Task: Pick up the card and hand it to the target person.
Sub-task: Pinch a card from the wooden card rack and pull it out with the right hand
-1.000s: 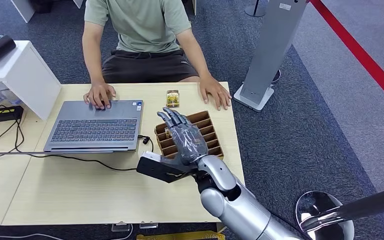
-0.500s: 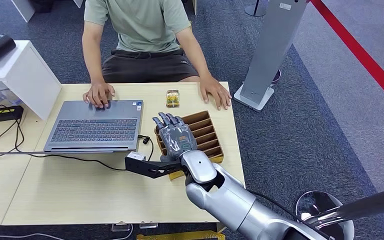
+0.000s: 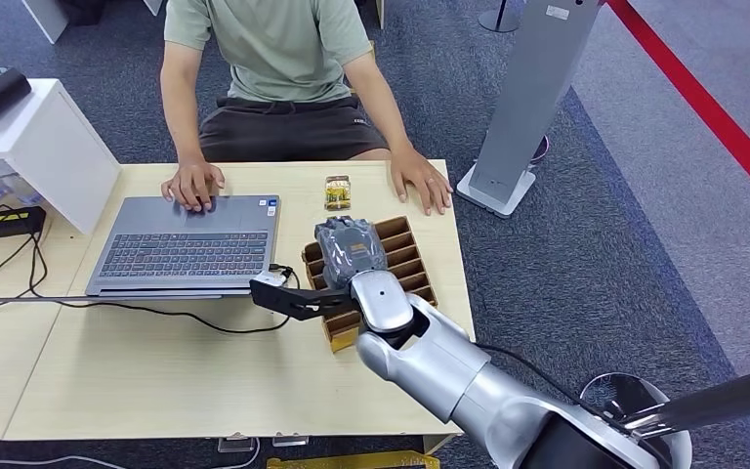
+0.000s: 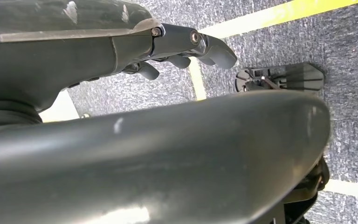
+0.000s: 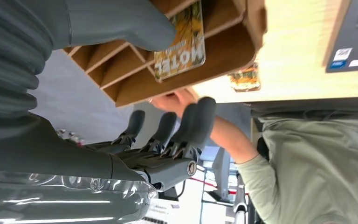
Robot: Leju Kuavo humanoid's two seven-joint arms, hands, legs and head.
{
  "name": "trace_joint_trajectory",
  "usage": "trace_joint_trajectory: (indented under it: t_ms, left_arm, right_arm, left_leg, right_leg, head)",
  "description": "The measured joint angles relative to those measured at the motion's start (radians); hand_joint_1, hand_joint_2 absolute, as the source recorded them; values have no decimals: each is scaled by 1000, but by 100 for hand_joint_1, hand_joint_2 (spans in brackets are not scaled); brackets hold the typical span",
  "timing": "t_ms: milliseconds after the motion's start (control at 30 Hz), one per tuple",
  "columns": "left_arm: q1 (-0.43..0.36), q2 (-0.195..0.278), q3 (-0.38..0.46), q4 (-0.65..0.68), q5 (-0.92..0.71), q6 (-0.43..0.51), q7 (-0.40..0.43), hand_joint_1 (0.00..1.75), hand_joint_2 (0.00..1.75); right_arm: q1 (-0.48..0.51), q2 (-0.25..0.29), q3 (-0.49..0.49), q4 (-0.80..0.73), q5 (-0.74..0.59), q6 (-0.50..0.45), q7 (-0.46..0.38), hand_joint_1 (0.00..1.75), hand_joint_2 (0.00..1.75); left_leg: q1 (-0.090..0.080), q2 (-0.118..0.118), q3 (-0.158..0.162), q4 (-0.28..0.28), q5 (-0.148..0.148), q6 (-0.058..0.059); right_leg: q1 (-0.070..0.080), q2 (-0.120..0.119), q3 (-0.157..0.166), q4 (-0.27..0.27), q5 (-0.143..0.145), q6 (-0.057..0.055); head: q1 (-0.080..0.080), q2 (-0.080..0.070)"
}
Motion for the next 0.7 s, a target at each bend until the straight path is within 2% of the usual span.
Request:
trace_joint_trajectory:
  t_ms: [300,500,700]
  left_arm:
    - [13,10,-10,0,2,0,-6,0,0]
    - [17,17,-16,0,4,0,-6,0,0]
    - [17,22,-17,0,7,1,-4,0,0]
  right_arm:
    - [-40,0,0,19,-1,45,83,79,175]
    - [-42,0,0,25,-20,61,96,74,175]
    - [-43,12,2,32,-29,60,87,84,175]
  left_leg:
    - [0,0,0,0,0,0]
    - [0,0,0,0,0,0]
    - [0,0,0,0,0,0]
  right_leg:
    - [0,0,0,0,0,0]
    - [0,0,0,0,0,0]
    - [0,0,0,0,0,0]
  head:
    - [0,0]
    - [0,0]
    - [0,0]
